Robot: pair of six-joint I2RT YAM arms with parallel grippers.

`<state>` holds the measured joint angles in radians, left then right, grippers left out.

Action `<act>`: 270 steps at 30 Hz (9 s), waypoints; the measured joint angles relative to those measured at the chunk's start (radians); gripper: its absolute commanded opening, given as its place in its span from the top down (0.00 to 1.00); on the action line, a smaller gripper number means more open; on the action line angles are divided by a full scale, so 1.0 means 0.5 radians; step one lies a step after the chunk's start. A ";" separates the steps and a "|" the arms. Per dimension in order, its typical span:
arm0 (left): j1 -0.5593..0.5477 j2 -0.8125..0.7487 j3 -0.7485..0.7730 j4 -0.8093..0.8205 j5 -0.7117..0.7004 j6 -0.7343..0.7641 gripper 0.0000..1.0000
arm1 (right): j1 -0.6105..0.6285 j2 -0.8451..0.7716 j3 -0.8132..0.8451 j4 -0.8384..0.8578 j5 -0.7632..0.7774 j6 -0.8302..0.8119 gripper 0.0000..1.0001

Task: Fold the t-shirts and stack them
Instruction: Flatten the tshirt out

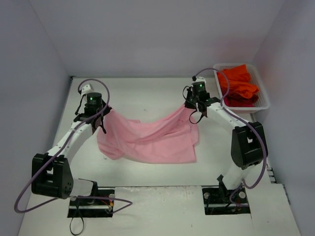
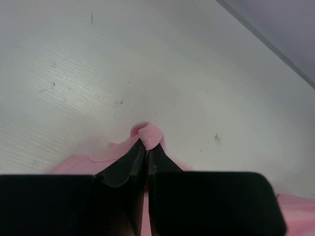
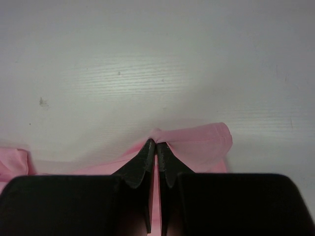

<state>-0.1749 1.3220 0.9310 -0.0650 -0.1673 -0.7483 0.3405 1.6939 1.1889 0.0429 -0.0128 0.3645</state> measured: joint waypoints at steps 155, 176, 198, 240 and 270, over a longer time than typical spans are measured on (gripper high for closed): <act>0.327 1.067 0.345 0.652 0.565 0.031 0.37 | 1.756 -0.546 -0.958 0.071 0.475 1.113 0.01; -0.002 0.847 0.237 0.245 0.349 0.081 0.38 | 1.627 -0.413 -0.739 0.086 0.482 1.119 0.01; -0.198 0.419 0.161 -0.208 0.040 0.043 0.38 | 1.495 -0.642 -0.808 0.008 0.497 1.155 0.00; 0.059 0.987 0.407 -0.257 0.026 0.185 0.38 | 1.495 -0.611 -0.858 -0.003 0.497 1.156 0.00; -0.124 0.587 0.029 -0.234 0.040 0.117 1.00 | 1.534 -0.575 -0.858 -0.002 0.497 1.163 0.00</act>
<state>-0.2367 1.6154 0.9455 -0.1822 -0.1471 -0.6895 1.1076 1.4067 0.7601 0.0422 0.2359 0.9459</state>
